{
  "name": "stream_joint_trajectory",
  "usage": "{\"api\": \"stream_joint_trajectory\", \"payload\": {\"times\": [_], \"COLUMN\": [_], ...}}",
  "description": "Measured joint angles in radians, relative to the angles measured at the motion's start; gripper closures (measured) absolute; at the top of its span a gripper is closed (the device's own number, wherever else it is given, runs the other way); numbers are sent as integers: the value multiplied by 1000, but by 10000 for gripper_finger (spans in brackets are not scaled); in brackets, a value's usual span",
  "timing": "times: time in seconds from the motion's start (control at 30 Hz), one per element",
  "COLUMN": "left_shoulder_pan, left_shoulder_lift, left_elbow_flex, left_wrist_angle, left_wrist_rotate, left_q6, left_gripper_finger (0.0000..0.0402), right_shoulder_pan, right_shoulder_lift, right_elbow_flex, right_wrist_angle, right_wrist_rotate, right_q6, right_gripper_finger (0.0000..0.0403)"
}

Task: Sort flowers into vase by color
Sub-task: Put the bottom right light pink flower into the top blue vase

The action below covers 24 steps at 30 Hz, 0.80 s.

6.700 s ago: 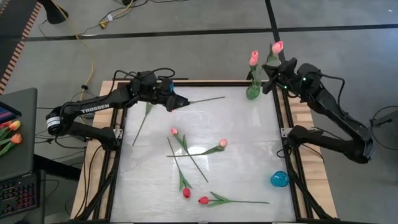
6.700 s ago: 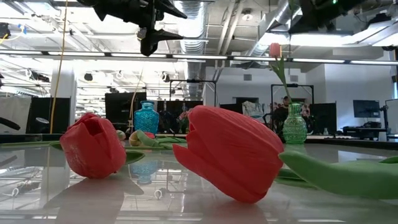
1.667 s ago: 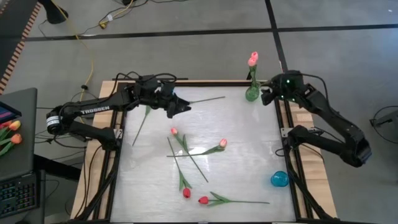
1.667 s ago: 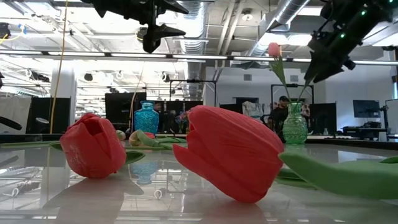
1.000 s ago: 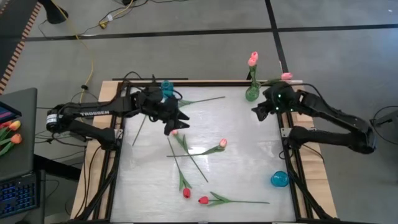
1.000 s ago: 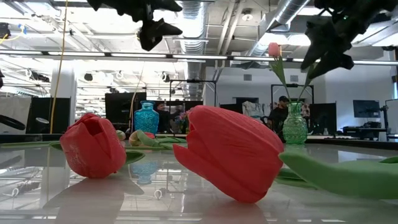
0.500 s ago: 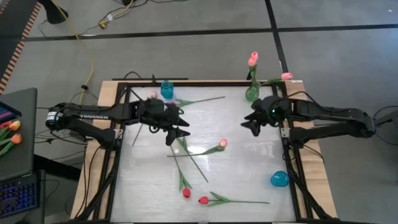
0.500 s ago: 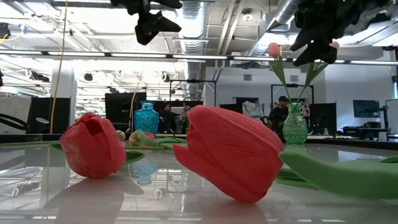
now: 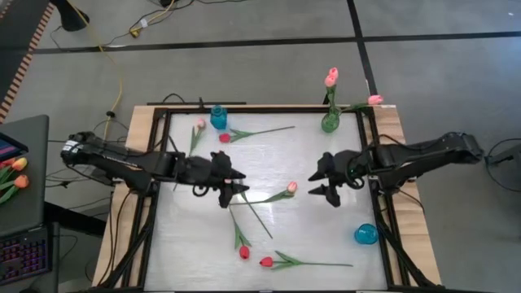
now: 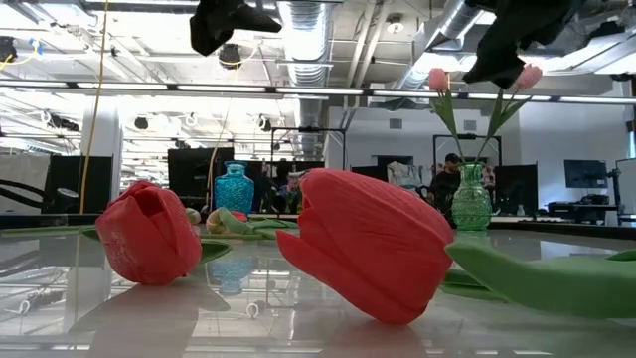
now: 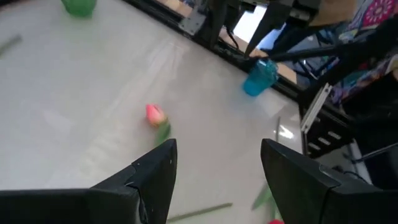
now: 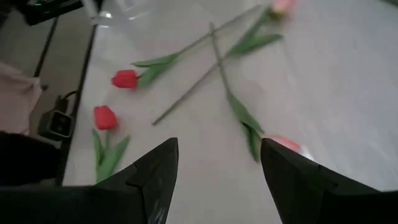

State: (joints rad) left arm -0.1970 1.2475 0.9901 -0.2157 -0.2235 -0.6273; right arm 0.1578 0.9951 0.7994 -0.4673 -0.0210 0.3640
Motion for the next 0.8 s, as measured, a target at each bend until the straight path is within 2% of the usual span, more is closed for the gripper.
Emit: {"api": "stream_joint_trajectory", "payload": {"times": [0.1, 0.23, 0.33, 0.53, 0.63, 0.8], "left_shoulder_pan": [-43, -71, -68, -45, -31, -6], "left_shoulder_lift": [42, 141, 212, 321, 355, 375], "left_elbow_flex": [0, 0, 1, 19, 20, 22], "left_wrist_angle": [24, 106, 172, 174, 177, 177], "left_wrist_rotate": [-7, 56, 94, 115, 144, 158], "left_q6": [-22, 22, 75, 179, 202, 303], "left_gripper_finger": [182, 182, 182, 182, 182, 182], "right_shoulder_pan": [40, 106, 150, 203, 217, 255], "right_shoulder_lift": [35, 86, 125, 171, 173, 173], "right_elbow_flex": [0, 0, 0, 1, 15, 51], "right_wrist_angle": [65, 142, 167, 165, 155, 151], "right_wrist_rotate": [0, 24, 59, 130, 160, 268], "right_q6": [1, 1, 1, 100, 170, 231], "right_gripper_finger": [148, 148, 148, 148, 148, 151]}}
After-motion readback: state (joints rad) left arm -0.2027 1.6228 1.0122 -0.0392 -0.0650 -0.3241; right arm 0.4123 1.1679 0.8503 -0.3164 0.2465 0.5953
